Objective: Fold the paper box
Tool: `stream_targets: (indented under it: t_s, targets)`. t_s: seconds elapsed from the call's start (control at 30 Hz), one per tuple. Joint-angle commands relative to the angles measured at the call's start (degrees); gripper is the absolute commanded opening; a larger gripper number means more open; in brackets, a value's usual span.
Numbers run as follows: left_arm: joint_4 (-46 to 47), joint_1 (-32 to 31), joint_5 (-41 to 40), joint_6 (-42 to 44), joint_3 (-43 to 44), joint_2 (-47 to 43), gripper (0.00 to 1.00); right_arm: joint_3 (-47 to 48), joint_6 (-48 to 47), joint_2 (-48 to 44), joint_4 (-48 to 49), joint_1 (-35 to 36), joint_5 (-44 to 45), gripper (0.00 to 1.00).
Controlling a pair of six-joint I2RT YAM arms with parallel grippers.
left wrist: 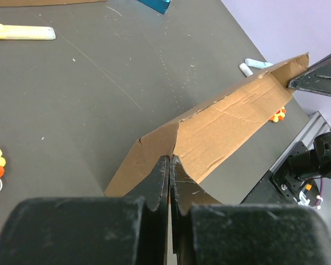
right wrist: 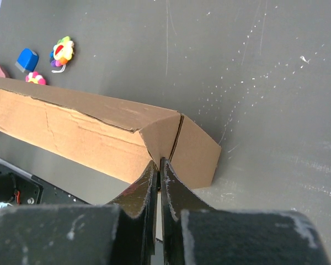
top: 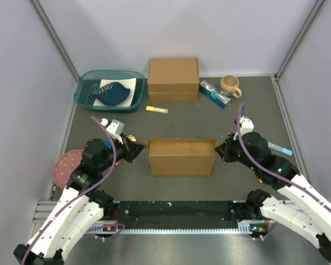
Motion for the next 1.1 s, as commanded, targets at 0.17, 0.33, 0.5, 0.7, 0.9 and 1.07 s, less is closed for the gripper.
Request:
stream_targets:
  t_s: [0.17, 0.33, 0.5, 0.7, 0.9, 1.07]
  targets:
    - [8.3, -0.2, -0.8, -9.6, -0.3, -1.2, 0.00, -2.0, -0.6, -0.5, -1.6, 1.2, -0.3, 0.00]
    - [10.9, -0.2, 0.1, -15.6, -2.3, -1.2, 0.00, -2.7, -0.7, -0.6, -1.6, 2.0, 1.2, 0.00]
    - [15.0, -0.2, 0.0, -21.5, -3.9, -1.3, 0.00, -3.5, -1.3, -0.4, -1.6, 2.9, 2.8, 0.00]
    - [15.7, -0.2, -1.4, -24.7, -3.9, -1.8, 0.00, -4.9, -1.8, -0.3, -1.6, 3.3, 4.3, 0.00]
    - [16.8, -0.2, -1.9, -27.9, -4.1, -1.4, 0.00, -5.2, -2.0, 0.1, -1.5, 3.9, 5.6, 0.00]
    - [18.1, -0.2, -2.2, -30.5, -4.6, -1.3, 0.00, -5.6, -1.9, 0.8, -1.3, 5.0, 6.8, 0.00]
